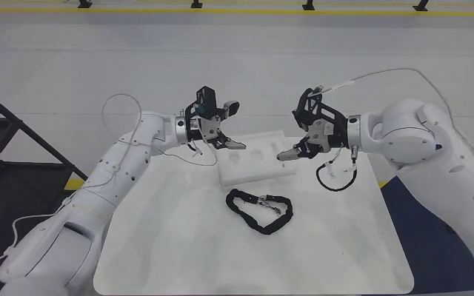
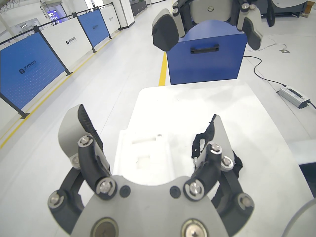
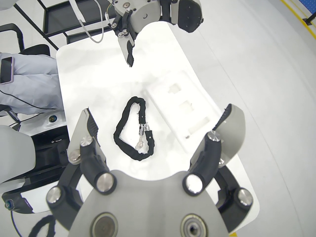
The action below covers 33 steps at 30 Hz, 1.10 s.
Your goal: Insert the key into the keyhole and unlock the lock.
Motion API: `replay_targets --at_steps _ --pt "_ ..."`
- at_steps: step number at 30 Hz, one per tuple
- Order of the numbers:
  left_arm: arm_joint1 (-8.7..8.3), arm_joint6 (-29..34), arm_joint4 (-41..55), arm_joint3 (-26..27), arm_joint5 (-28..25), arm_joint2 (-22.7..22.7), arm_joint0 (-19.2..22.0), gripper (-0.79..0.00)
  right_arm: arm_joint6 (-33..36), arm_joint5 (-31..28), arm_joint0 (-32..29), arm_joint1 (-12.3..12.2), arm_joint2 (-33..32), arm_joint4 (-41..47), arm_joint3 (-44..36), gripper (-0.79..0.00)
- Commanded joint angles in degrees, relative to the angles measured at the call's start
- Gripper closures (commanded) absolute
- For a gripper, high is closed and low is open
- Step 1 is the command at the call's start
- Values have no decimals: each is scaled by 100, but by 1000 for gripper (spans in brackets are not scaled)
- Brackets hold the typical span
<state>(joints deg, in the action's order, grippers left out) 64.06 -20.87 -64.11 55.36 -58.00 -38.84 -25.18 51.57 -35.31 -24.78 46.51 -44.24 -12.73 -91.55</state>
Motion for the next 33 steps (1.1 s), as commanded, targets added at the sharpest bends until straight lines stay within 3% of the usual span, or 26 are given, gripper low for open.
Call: replay_targets --at_steps 1,15,33 --pt "-74 194 233 -10 0 171 176 -785 53 -72 141 31 -9 48 150 -785" --pt "-598 1127 2162 256 0 980 937 -785 208 -359 363 92 -101 149 570 -785" --pt "-606 1149 2181 259 0 993 948 -784 208 -359 363 92 -101 149 570 -785"
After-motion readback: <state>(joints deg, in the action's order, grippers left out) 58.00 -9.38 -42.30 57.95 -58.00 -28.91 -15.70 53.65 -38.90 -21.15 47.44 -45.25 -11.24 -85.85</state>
